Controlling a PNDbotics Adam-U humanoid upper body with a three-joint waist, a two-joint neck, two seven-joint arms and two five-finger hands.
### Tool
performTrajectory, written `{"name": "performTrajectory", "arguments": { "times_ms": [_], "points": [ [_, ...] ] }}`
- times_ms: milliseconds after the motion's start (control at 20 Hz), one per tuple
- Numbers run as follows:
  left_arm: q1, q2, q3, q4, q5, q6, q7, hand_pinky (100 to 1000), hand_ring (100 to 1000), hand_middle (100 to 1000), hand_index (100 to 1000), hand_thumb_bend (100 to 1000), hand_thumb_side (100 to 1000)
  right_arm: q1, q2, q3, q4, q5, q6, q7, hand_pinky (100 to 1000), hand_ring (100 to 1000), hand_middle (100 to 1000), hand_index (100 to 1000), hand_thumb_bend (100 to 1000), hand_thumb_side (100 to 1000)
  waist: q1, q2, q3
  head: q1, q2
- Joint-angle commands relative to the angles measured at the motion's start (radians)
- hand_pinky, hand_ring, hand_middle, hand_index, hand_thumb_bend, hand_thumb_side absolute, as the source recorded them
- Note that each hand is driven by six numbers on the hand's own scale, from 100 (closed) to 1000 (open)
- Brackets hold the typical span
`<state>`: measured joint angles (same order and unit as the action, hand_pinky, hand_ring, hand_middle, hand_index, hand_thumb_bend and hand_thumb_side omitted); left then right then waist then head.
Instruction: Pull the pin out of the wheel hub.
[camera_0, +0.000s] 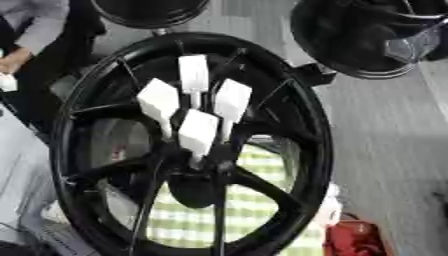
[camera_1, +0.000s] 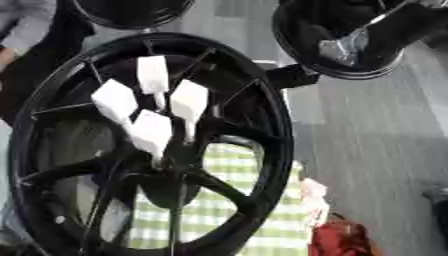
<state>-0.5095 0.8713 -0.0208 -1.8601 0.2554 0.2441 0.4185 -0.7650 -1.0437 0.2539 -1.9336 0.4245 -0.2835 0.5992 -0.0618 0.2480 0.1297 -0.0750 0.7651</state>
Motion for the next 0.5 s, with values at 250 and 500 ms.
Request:
{"name": "performTrajectory", "arguments": {
  "times_ms": [250, 500],
  "points": [
    [-0.012, 0.035, 0.012, -0.014, 0.001, 0.004, -0.005, 824, 844, 876, 879, 879, 784, -0.028, -0.022, -0.005, -0.013, -0.007, -0.008, -0.001, 955, 907, 853, 846, 100, 536, 0.007, -0.019, -0.001, -0.005, 0.005],
    [-0.014, 0.033, 0.010, -0.013, 0.002, 0.004, -0.007, 823, 844, 876, 879, 879, 783, -0.044, -0.014, 0.010, -0.019, -0.008, -0.043, 0.020, 960, 913, 854, 844, 217, 258, 0.005, -0.020, 0.000, -0.007, 0.005]
  ]
}}
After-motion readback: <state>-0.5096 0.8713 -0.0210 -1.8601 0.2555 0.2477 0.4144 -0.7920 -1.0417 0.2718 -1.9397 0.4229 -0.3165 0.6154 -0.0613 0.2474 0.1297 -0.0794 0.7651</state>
